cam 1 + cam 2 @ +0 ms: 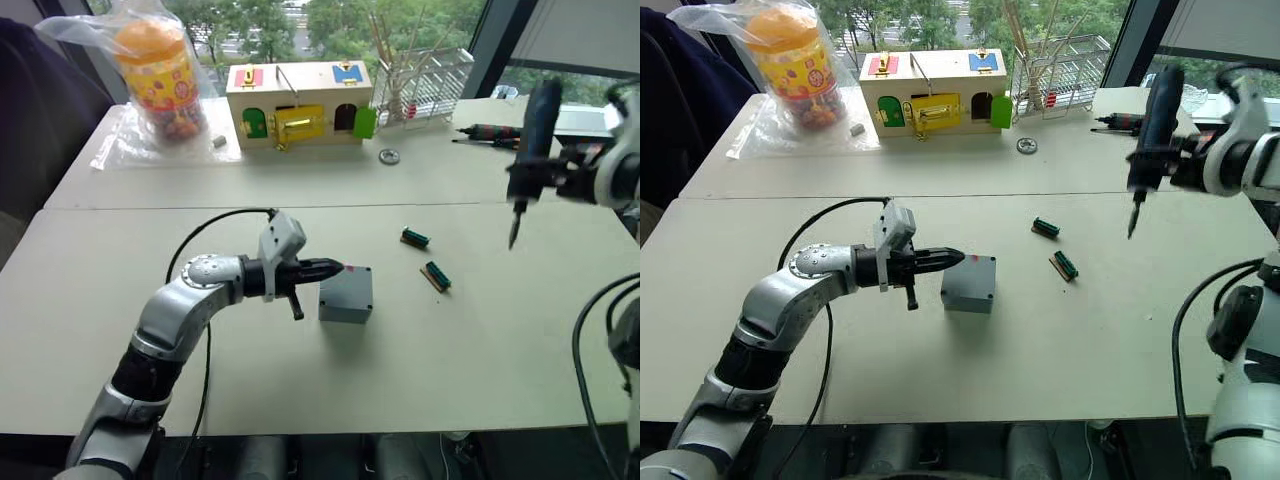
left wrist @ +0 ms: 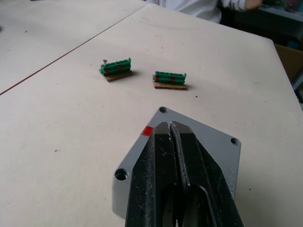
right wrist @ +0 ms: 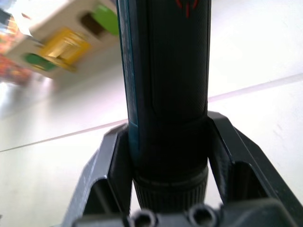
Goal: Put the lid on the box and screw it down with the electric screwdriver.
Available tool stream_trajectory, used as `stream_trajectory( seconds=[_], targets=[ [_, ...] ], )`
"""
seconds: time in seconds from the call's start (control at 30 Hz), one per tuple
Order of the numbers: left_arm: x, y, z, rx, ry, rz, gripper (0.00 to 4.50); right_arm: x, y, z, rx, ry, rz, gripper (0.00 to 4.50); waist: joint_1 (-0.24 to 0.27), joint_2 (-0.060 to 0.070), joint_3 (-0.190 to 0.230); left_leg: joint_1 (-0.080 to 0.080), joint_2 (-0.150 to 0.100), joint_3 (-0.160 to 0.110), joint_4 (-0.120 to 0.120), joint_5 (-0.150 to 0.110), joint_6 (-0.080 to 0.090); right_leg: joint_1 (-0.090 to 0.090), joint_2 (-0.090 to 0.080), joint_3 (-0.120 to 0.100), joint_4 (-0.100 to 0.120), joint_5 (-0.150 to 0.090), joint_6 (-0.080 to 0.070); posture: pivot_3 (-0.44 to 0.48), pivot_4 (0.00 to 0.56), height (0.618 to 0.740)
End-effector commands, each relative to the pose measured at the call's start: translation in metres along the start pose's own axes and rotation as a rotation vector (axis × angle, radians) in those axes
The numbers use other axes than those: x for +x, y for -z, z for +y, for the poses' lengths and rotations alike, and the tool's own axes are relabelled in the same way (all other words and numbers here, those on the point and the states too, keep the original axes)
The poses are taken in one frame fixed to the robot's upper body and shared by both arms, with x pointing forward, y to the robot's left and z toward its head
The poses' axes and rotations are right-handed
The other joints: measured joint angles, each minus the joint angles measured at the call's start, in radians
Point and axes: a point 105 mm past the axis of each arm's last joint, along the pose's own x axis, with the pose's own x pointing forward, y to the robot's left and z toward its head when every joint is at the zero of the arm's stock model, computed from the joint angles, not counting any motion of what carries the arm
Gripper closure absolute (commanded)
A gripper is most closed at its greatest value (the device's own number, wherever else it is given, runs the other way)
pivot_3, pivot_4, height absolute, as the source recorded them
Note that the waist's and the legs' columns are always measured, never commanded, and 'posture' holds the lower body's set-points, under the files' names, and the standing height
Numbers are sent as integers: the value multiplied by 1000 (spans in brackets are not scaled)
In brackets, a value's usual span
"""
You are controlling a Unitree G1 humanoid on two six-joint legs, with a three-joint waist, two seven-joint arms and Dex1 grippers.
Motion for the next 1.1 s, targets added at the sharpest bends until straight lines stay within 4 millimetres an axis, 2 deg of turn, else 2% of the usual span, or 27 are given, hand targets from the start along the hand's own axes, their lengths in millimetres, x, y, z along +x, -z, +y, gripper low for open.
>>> stream_trajectory(
  seconds=[0.03,0.1,0.17,0.2,0.27,0.33,0.4,0.47,0.63,0.77,0.9,1.1],
  targets=[
    [-5,-21,3,17,40,-61,4500,-16,-12,38,-65,-132,-302,2749,-3,0,0,0,0,1,1,0,0,0,0,0,0,0,0,0,150,711],
    [-6,-23,6,16,55,-51,4500,-22,-11,52,-91,-192,-501,2749,-2,1,0,0,0,0,3,1,-1,1,0,1,1,1,0,0,150,711],
    [-8,-22,9,24,63,-30,4500,-21,-4,57,-82,-192,-588,2749,3,2,0,0,-2,0,4,1,0,1,-2,1,2,1,0,0,150,711],
    [-8,-21,10,31,66,-16,4500,-17,4,60,-74,-195,-587,2749,3,2,0,0,-3,0,4,1,0,1,-2,1,2,1,0,0,150,711],
    [-8,-23,9,25,83,0,4500,-18,29,90,-164,-343,-615,2749,2,1,0,0,-5,0,3,1,0,1,-3,1,2,1,0,0,150,711],
    [-7,-22,9,13,89,10,4500,-12,47,100,-223,-377,-621,2749,-5,2,0,0,-6,-1,1,1,0,1,-3,1,1,1,0,0,150,711],
    [-5,-19,11,12,77,22,4500,0,59,99,-240,-319,-625,2749,-20,2,0,0,-7,-1,0,1,0,1,-3,2,1,1,0,0,150,711],
    [-2,-14,10,-6,77,34,4500,7,72,105,-187,-323,-649,2749,-27,1,0,1,-7,-1,1,2,-1,1,-3,2,2,1,0,0,150,711],
    [3,1,6,24,82,101,4500,16,103,120,-182,-359,-637,2749,-27,2,0,3,-7,-1,-1,3,-2,1,-3,2,2,1,0,0,150,711],
    [4,13,5,74,83,160,4500,21,123,124,-215,-397,-585,2749,-25,2,0,3,-7,-1,-1,3,-2,1,-3,2,2,1,0,0,150,711],
    [5,20,5,92,83,185,4500,25,133,122,-255,-407,-550,2749,-25,2,0,3,-7,-1,1,3,-2,2,-3,2,2,1,0,0,150,711],
    [6,21,4,97,88,188,4500,24,135,117,-270,-399,-549,2749,-24,2,0,3,-7,-1,0,3,-2,2,-3,2,2,1,0,0,150,711]
  ],
)
